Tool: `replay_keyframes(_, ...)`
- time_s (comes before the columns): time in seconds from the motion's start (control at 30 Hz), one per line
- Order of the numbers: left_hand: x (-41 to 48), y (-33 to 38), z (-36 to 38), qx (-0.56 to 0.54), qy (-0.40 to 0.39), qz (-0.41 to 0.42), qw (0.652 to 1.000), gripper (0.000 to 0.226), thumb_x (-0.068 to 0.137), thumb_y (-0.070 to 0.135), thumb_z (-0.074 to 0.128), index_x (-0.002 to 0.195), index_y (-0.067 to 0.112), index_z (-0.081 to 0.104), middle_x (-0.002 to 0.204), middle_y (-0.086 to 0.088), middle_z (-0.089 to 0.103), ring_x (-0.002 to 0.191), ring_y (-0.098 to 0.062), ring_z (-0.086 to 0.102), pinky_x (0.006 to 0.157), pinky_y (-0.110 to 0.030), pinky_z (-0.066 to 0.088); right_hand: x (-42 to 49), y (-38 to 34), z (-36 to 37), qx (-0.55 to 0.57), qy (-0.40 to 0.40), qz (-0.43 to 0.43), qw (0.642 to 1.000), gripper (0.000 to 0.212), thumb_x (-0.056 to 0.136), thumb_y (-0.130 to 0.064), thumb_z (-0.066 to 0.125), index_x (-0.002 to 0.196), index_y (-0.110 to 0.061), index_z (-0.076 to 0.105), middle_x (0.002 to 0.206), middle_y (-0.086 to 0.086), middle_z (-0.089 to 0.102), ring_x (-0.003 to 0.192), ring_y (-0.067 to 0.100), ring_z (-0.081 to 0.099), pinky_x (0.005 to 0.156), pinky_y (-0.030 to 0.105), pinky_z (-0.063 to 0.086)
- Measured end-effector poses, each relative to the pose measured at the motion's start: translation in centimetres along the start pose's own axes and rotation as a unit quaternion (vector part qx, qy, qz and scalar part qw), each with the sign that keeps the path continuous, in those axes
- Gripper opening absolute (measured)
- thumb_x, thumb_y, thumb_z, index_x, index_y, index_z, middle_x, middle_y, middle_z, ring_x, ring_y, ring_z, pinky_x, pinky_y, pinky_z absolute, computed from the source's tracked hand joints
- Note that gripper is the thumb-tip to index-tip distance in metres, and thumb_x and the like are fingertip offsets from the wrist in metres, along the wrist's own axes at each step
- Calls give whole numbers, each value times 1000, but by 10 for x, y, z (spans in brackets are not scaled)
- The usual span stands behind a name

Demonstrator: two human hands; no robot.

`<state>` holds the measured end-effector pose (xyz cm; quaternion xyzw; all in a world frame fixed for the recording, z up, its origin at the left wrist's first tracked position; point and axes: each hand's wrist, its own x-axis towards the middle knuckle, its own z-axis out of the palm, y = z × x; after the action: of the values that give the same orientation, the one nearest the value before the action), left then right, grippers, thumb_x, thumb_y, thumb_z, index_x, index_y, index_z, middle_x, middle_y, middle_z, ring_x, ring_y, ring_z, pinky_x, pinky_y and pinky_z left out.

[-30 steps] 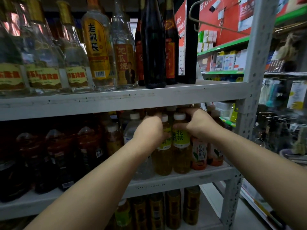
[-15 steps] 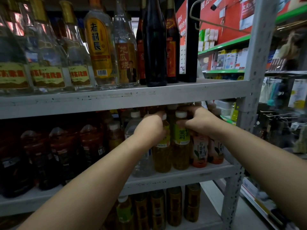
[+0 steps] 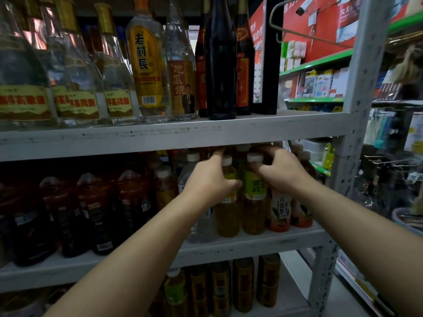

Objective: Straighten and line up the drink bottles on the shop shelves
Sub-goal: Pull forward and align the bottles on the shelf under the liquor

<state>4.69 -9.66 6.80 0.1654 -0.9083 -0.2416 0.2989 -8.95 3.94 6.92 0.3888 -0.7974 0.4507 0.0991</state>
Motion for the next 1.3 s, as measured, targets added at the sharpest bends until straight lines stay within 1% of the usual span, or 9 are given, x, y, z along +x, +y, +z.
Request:
replay_keyframes(0.1,-34,-23,-11,-26,103,21,994,70,77,36,74,139,27,43,130,8,56,116,-8,53,89,-20,44,-15,-8,7,-61,114,-86,988,26,81,-29,58,102,-15,65,89,1,67,77,15,61,64,26,50)
replay_keyframes(0.23,-78,-71,-9,-45,250,-122,959,46,75,28,69,119,30,57,108,11,58,95,-9,57,72,-21,44,-33,-32,30,-53,80,-199,975,33,85,-23,56,115,-14,65,111,0,66,101,13,59,85,26,48)
replay_keyframes(0.4,-91,-87,47,-88,195,-228,950,67,73,34,72,133,33,44,127,7,52,112,-13,52,90,-29,43,-19,-80,61,-78,-6,-197,977,40,90,-33,49,127,-19,54,121,1,59,111,16,54,91,32,46)
replay_keyframes(0.57,-93,-83,80,-111,256,-208,937,66,72,33,76,126,41,37,118,13,44,111,-9,47,87,-24,37,-4,-104,83,-156,-97,-115,976,19,93,-30,46,109,-20,49,95,0,57,78,18,56,62,33,45)
replay_keyframes(0.73,-96,-74,101,-64,254,-216,941,91,75,26,77,145,27,19,141,5,25,125,-15,37,100,-25,36,5,-112,95,-197,-106,-40,974,2,91,-18,55,91,-17,53,79,0,53,71,15,54,56,27,44)
replay_keyframes(0.87,-98,-78,103,6,237,-212,948,115,63,36,86,149,20,11,139,-12,30,122,-27,42,97,-40,44,8,-117,99,-194,-85,-31,977,2,89,-18,57,89,-17,55,82,2,55,76,20,57,68,34,53)
replay_keyframes(1.03,-100,-97,102,-14,204,-184,961,108,78,41,72,149,33,-9,145,2,16,130,-19,28,105,-30,31,10,-118,100,-196,-67,-11,978,11,88,-31,60,91,-20,57,84,1,55,75,19,55,62,33,47)
replay_keyframes(1.17,-106,-109,98,-5,189,-172,967,78,85,46,61,149,35,17,145,6,24,132,-16,31,104,-27,32,6,-115,98,-244,-22,-25,969,20,85,-42,62,92,-24,56,83,-1,53,73,20,51,59,32,39)
replay_keyframes(1.3,-109,-115,94,19,157,-179,971,71,88,46,53,148,40,16,140,8,37,125,-14,38,95,-26,38,3,-109,98,-272,22,-68,960,26,85,-53,55,87,-27,53,75,-4,48,65,18,43,60,33,33)
